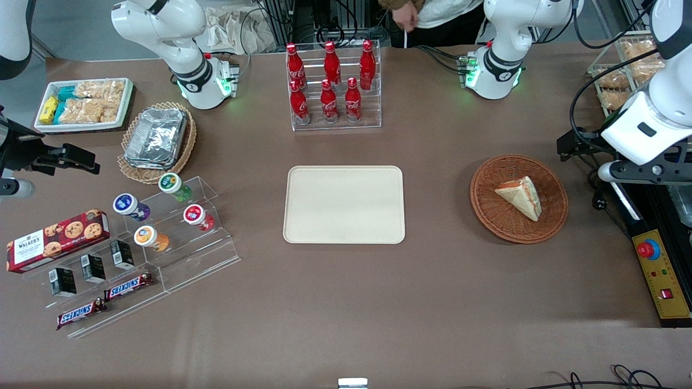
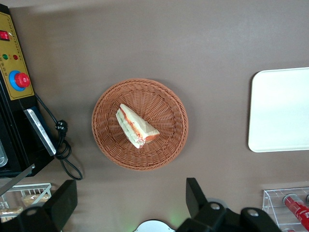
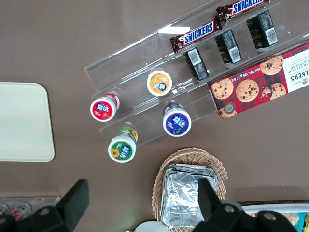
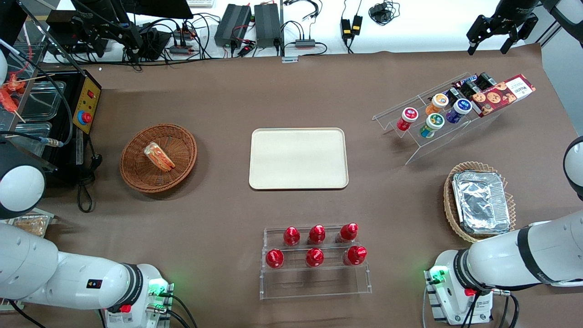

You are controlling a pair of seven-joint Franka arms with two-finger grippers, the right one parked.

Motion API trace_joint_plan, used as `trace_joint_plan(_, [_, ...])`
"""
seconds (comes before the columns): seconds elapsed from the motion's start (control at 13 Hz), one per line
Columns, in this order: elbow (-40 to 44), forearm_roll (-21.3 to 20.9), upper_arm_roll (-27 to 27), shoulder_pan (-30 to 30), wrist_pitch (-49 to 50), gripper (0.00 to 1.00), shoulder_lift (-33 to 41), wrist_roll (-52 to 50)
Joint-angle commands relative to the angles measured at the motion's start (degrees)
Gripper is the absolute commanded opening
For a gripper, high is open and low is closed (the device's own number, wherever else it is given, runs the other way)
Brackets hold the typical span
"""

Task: Place sandwich from basket to tray
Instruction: 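Move the left gripper over the wicker basket above the sandwich, then lower the open left gripper around the wrapped sandwich in the basket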

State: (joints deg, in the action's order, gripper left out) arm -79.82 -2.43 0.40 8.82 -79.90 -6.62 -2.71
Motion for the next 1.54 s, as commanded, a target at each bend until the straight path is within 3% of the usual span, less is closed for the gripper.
trace_joint_plan(0.0, [1.43, 0.58, 0.04, 0.06, 0.36, 1.0, -0.59, -0.89])
trace_joint_plan(0.23, [0.12, -0.29, 0.21, 0.06, 0.53, 1.0, -0.07, -1.33])
trace_joint_plan(0.46, [-2.87, -0.65, 0.13, 0.15, -2.09, 1.0, -0.07, -12.02])
trace_joint_plan(0.62, [-10.92, -0.56, 0.13, 0.06, -6.9, 1.0, 4.48, -17.91])
trace_joint_plan(1.0, [-45.11, -0.73, 0.48, -0.2, -33.88, 0.99, 19.52, -42.26])
trace_joint_plan(1.23, [-49.01, -1.88, 0.56, -2.38, -36.46, 0.99, 18.48, -45.18])
trace_joint_plan(1.46, [-57.08, -1.88, 0.65, -3.63, -45.58, 1.0, 19.01, -48.5])
